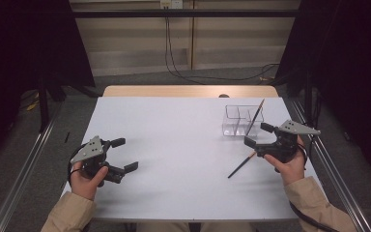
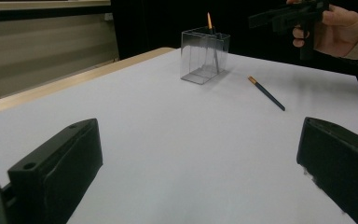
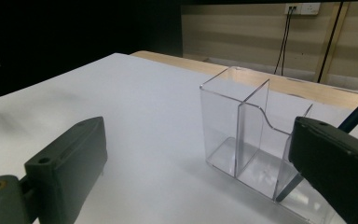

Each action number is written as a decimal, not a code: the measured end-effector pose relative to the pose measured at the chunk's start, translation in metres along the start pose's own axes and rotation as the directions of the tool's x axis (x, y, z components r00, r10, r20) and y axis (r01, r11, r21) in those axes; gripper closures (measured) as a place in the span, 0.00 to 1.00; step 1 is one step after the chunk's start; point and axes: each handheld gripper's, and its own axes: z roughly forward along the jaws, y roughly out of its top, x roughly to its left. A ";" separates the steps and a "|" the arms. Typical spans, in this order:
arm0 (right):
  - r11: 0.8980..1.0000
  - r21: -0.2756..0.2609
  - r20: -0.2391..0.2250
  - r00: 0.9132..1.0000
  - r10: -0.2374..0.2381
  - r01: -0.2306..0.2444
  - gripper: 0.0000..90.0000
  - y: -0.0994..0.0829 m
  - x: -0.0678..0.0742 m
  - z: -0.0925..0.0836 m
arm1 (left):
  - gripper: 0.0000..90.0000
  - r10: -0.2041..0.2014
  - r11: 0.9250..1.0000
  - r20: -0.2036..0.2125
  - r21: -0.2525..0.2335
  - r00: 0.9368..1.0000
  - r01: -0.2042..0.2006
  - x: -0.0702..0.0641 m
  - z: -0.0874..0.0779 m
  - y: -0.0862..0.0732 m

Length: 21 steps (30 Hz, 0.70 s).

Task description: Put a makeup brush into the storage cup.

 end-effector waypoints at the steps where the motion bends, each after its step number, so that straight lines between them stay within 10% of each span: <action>1: 1.000 0.001 0.000 1.000 -0.003 0.003 0.04 -0.001 0.001 0.000 | 0.00 -0.004 1.000 -0.001 -0.002 1.000 0.004 0.000 0.000 0.000; 21: 0.999 0.004 -0.021 0.999 -0.032 0.032 0.04 -0.004 0.016 -0.007 | 0.00 -0.003 1.000 -0.006 -0.006 1.000 0.003 0.000 0.000 0.001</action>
